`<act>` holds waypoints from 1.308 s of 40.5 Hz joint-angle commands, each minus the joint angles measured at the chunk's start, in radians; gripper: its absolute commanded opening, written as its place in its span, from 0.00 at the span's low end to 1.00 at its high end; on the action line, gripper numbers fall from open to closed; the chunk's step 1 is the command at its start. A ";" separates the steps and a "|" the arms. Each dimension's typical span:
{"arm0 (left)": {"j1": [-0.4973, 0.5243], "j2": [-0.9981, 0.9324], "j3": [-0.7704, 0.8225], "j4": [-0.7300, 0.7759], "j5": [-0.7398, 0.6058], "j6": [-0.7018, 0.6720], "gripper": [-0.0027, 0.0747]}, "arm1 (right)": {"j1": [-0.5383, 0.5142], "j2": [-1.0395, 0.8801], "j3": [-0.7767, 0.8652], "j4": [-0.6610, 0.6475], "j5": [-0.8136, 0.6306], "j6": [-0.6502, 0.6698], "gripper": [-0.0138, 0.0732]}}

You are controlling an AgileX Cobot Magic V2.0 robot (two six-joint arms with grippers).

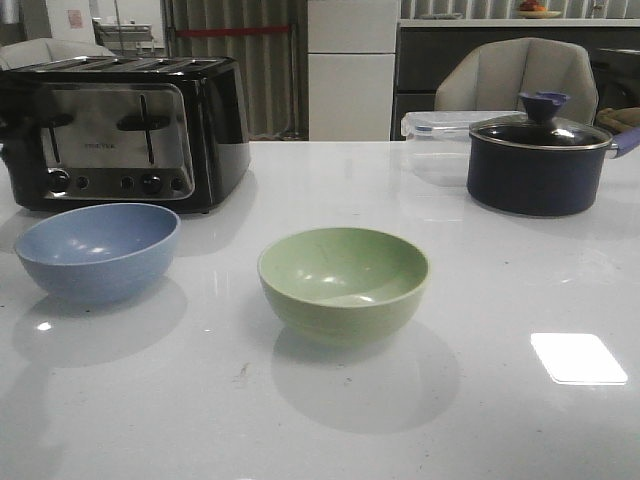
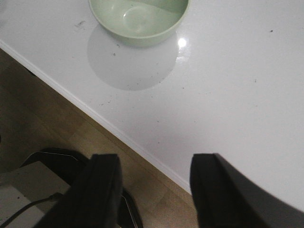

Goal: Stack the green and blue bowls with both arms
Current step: 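Move the left gripper down to the light blue bowl rim and grasp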

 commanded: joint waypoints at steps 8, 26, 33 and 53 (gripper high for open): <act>-0.001 0.117 -0.069 -0.007 -0.135 0.000 0.76 | -0.004 -0.007 -0.028 -0.005 -0.050 0.002 0.68; -0.001 0.175 -0.077 -0.007 -0.148 0.000 0.42 | -0.004 -0.007 -0.028 -0.005 -0.050 0.002 0.68; -0.001 0.175 -0.079 -0.007 -0.141 0.000 0.26 | -0.004 -0.007 -0.028 -0.005 -0.050 0.002 0.68; -0.001 0.105 -0.135 -0.007 -0.009 0.000 0.16 | -0.004 -0.007 -0.028 -0.005 -0.050 0.002 0.68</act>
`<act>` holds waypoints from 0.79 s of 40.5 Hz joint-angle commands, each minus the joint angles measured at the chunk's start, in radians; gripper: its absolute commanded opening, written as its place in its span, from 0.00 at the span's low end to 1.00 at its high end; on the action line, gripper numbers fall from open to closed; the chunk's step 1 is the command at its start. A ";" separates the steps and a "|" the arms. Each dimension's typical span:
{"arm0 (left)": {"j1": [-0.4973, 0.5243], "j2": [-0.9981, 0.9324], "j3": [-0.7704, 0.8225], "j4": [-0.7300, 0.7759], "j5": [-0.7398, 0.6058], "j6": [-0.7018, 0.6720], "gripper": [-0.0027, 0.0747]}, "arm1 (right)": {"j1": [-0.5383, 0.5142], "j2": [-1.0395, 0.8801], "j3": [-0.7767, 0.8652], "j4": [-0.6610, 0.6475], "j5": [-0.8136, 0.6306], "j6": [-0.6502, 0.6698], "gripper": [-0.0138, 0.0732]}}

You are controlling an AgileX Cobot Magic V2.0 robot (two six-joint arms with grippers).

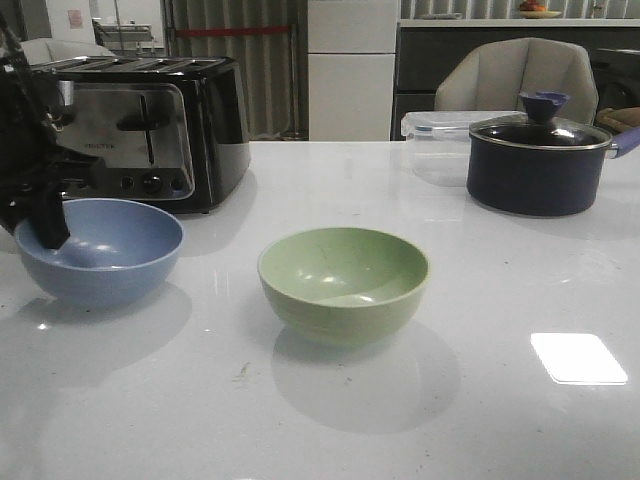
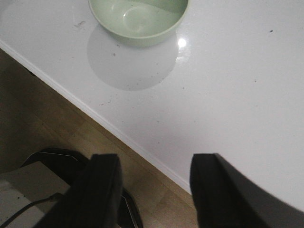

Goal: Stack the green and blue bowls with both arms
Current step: 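Lift the blue bowl with the left gripper over the green bowl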

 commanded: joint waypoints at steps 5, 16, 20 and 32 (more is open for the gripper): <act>-0.003 -0.137 -0.135 0.000 0.112 0.000 0.16 | -0.004 -0.007 -0.028 -0.005 -0.050 0.002 0.68; -0.067 -0.224 -0.316 -0.128 0.245 0.130 0.16 | -0.004 -0.007 -0.028 -0.005 -0.051 0.002 0.68; -0.113 -0.231 -0.352 -0.225 0.260 0.198 0.16 | -0.004 -0.007 -0.028 -0.005 -0.051 0.002 0.68; -0.302 -0.192 -0.359 -0.315 0.251 0.287 0.16 | -0.004 -0.007 -0.028 -0.005 -0.051 0.002 0.68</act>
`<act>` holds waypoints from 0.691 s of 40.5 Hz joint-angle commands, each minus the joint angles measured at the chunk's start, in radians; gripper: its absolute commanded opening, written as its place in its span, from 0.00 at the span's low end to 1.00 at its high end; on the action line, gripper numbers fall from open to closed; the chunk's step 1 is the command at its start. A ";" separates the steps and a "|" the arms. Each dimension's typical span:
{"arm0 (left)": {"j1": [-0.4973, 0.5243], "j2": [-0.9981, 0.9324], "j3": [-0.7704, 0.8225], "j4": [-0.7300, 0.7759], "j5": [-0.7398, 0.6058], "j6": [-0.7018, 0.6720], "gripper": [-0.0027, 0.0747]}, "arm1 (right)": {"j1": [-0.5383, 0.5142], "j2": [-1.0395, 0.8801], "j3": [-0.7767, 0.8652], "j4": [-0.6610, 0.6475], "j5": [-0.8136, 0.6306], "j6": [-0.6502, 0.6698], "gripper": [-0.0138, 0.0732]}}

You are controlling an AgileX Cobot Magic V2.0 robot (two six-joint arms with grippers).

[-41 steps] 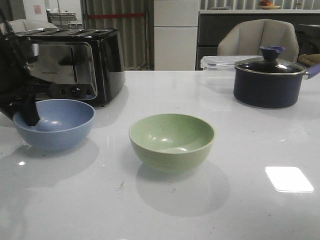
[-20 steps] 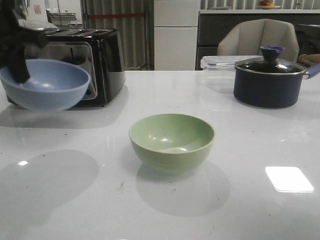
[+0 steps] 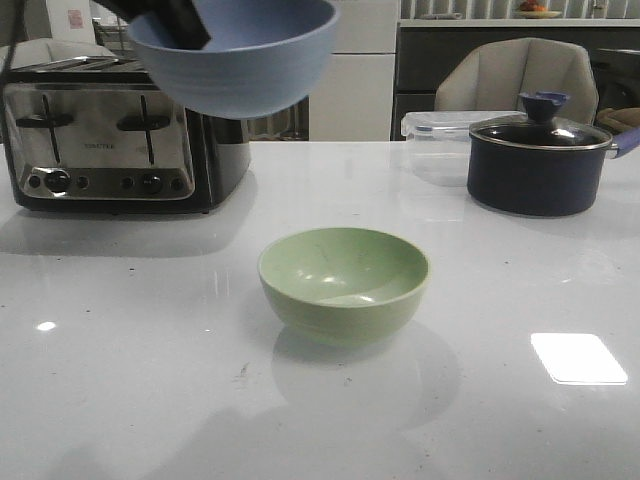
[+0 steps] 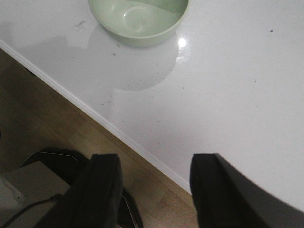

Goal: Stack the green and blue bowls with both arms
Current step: 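Lift the blue bowl with the left gripper over the green bowl, then lower the blue bowl into the green bowl and open the left gripper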

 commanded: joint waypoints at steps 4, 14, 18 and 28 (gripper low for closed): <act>-0.096 0.014 -0.038 -0.035 -0.041 0.012 0.16 | -0.004 -0.007 -0.028 -0.005 -0.051 0.002 0.68; -0.147 0.121 -0.038 -0.035 -0.121 0.012 0.16 | -0.004 -0.007 -0.028 -0.005 -0.051 0.002 0.68; -0.147 0.165 -0.038 -0.035 -0.149 0.012 0.16 | -0.004 -0.007 -0.028 -0.005 -0.051 0.002 0.68; -0.147 0.247 -0.038 -0.018 -0.203 0.012 0.16 | -0.004 -0.007 -0.028 -0.005 -0.051 0.002 0.68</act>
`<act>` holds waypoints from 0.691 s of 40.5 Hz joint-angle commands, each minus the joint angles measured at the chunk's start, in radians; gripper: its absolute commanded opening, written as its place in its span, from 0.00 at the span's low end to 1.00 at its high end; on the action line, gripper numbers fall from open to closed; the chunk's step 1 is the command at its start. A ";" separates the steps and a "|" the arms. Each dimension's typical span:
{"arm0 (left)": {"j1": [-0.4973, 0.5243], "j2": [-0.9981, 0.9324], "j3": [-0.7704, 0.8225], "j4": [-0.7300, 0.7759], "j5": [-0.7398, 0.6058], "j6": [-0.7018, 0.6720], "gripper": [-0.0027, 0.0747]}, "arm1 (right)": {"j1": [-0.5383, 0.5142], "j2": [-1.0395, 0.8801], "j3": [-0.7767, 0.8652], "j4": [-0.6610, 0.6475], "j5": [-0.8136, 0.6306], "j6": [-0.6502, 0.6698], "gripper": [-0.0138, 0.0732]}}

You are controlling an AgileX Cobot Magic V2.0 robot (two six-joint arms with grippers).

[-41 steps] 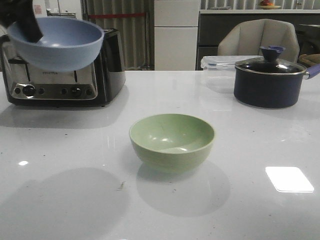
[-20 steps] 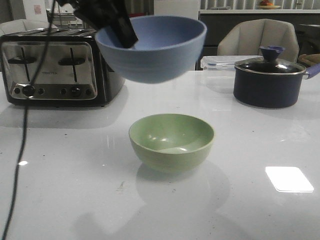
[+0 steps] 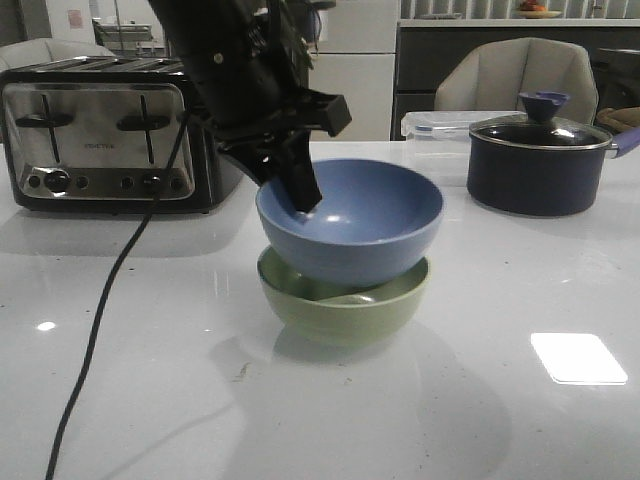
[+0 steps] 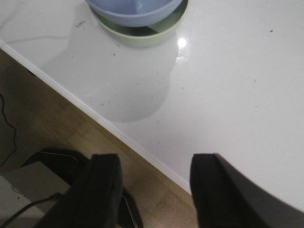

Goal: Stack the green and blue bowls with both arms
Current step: 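Lower the blue bowl into the green bowl and open the left gripper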

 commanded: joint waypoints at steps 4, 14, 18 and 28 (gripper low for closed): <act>-0.005 -0.026 -0.038 -0.012 -0.063 -0.001 0.16 | -0.004 -0.007 -0.028 -0.005 -0.051 0.002 0.68; -0.005 -0.026 -0.038 -0.012 -0.067 -0.001 0.23 | -0.004 -0.007 -0.028 -0.005 -0.051 0.002 0.68; -0.005 -0.026 -0.038 -0.012 -0.064 -0.001 0.38 | -0.004 -0.007 -0.028 -0.005 -0.051 0.002 0.68; -0.005 -0.026 -0.038 -0.012 -0.062 -0.001 0.68 | -0.004 -0.007 -0.028 -0.005 -0.051 0.002 0.68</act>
